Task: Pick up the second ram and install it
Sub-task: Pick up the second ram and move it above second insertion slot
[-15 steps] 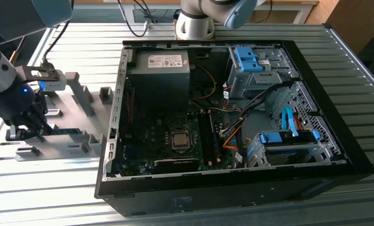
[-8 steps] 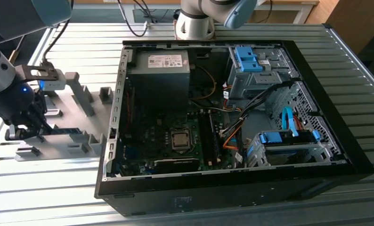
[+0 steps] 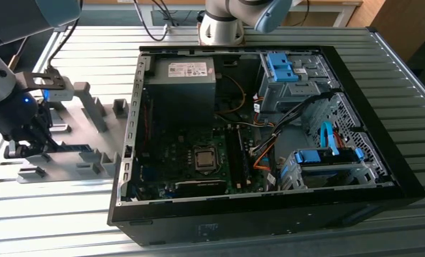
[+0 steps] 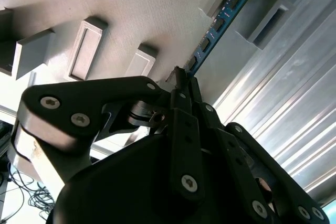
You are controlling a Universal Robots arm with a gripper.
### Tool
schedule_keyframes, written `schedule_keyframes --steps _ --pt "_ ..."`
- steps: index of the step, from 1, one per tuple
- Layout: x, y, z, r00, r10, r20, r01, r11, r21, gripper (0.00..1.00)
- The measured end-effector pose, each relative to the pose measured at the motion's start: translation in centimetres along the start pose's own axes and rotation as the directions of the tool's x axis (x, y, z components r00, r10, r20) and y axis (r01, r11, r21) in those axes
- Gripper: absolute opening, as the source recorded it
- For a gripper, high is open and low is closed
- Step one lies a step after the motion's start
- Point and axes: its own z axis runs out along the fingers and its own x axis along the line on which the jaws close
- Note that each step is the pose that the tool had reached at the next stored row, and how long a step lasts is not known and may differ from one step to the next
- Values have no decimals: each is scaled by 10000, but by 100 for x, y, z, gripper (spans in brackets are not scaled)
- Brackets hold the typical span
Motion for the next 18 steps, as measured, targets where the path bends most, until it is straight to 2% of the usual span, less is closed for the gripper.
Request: schedule_keyframes --steps 18 --pt "-5 3 -127 10000 0 0 0 10000 0 14"
